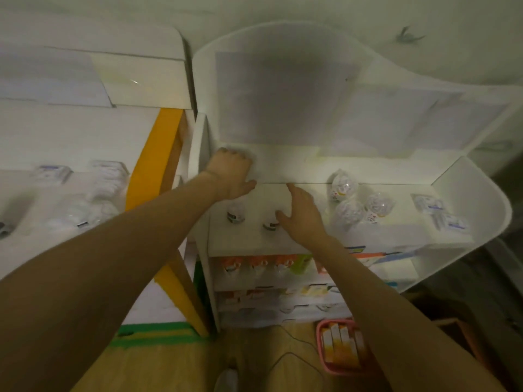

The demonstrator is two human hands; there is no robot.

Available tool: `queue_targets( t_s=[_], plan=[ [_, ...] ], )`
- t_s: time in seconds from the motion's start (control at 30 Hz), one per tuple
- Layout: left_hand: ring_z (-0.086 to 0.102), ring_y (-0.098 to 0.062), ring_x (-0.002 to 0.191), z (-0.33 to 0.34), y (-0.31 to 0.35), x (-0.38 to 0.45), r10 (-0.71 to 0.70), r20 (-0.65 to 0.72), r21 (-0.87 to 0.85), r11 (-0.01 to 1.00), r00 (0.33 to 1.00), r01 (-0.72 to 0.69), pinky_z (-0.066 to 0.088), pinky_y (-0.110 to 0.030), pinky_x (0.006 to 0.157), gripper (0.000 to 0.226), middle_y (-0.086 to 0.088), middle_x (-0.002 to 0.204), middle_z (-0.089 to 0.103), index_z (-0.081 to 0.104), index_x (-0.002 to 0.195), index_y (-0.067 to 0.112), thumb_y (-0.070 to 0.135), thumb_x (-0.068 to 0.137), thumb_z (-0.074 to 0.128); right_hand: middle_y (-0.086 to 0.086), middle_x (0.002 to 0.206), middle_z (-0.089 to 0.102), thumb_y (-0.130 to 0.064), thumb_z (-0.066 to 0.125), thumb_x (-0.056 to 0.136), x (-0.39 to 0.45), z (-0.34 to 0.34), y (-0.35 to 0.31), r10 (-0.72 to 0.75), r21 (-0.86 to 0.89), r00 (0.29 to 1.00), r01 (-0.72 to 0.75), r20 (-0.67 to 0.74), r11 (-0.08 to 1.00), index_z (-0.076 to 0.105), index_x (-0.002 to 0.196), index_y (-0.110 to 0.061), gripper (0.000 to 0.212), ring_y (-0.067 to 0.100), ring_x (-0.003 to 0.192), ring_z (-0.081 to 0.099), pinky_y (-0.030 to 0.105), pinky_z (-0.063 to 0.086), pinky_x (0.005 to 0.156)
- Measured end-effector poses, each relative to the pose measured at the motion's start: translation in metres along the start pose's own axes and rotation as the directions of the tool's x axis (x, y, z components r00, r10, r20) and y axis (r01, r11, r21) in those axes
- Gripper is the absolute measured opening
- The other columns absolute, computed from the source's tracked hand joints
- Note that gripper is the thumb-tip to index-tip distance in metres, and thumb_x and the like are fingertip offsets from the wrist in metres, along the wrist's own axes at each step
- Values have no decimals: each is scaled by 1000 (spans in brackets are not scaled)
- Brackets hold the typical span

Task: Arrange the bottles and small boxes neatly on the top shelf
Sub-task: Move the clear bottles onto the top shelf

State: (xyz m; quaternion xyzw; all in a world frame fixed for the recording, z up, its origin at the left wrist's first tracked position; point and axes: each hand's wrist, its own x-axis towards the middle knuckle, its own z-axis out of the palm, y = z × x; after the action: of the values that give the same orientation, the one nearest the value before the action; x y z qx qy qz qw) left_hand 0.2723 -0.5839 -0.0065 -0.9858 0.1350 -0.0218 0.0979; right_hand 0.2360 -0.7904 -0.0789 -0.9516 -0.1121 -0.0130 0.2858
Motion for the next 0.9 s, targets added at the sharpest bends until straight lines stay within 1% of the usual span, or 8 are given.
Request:
queue_targets(
  t_s=[0.13, 0.23, 0.3, 0.37, 0.47, 0.57, 0.73, 0.9],
  plan=[
    [49, -31, 124, -17, -11, -26, 6, -192, 26, 1000, 981, -1, 27, -45, 116, 52, -10, 132, 56, 60, 126, 14, 49, 93, 40, 10, 150, 41, -27, 61, 93, -3, -12, -22, -95, 3, 984, 96, -148, 995, 33, 150, -9, 66, 27, 140, 33, 40, 32, 114],
    [37, -31, 137, -26, -22, -53, -51, -234, 80, 994, 971, 71, 16, -49, 120, 60, -11, 147, 44, 46, 142, 14, 49, 96, 32, 11, 151, 41, -29, 60, 94, 3, -12, -45, -138, 18, 964, 146, -229, 989, 35, 149, -9, 63, 29, 143, 29, 44, 29, 116],
    [26, -33, 145, -30, -31, -71, -117, -232, 86, 986, 966, 140, 11, -52, 120, 66, -13, 158, 30, 29, 153, 14, 50, 98, 25, 10, 155, 35, -38, 55, 96, 7, -10, -64, -136, -12, 965, 137, -226, 991, 32, 151, -11, 65, 30, 147, 21, 44, 22, 117],
    [19, -32, 149, -37, -43, -88, -177, -238, 69, 978, 955, 199, 7, -53, 121, 68, -13, 162, 20, 21, 156, 16, 53, 99, 21, 9, 159, 29, -46, 50, 97, 12, -9, -84, -122, -22, 969, 120, -214, 992, 28, 152, -11, 69, 29, 150, 14, 45, 18, 118],
    [18, -29, 149, -47, -67, -116, -218, -262, 57, 969, 940, 240, 8, -50, 122, 66, -11, 164, 15, 20, 157, 19, 54, 101, 17, 9, 156, 33, -47, 49, 97, 14, -7, -117, -127, 10, 964, 132, -233, 991, 32, 150, -11, 66, 29, 148, 17, 47, 20, 118],
    [17, -29, 150, -46, -98, -150, -286, -231, 9, 955, 930, 296, 8, -49, 122, 68, -10, 165, 11, 17, 158, 21, 57, 100, 11, 11, 153, 38, -46, 48, 98, 11, -6, -154, -179, 6, 945, 187, -274, 982, 37, 147, -10, 62, 30, 146, 23, 49, 24, 118],
    [13, -29, 151, -32, -154, -216, -388, -163, 26, 917, 907, 397, 8, -48, 122, 73, -10, 165, 8, 14, 158, 22, 60, 97, 1, 12, 162, 21, -56, 31, 101, -3, 14, -221, -228, -52, 934, 222, -275, 974, 22, 155, -8, 72, 28, 151, 10, 44, 9, 123],
    [11, -29, 151, -27, -216, -277, -486, -124, -1, 872, 865, 489, 6, -49, 122, 76, -10, 165, 5, 14, 158, 21, 63, 96, 1, 6, 166, 3, -66, 19, 98, -27, 50, -295, -385, -309, 908, 323, -164, 894, 7, 158, -14, 80, 25, 152, -4, 48, -2, 122]
  ],
)
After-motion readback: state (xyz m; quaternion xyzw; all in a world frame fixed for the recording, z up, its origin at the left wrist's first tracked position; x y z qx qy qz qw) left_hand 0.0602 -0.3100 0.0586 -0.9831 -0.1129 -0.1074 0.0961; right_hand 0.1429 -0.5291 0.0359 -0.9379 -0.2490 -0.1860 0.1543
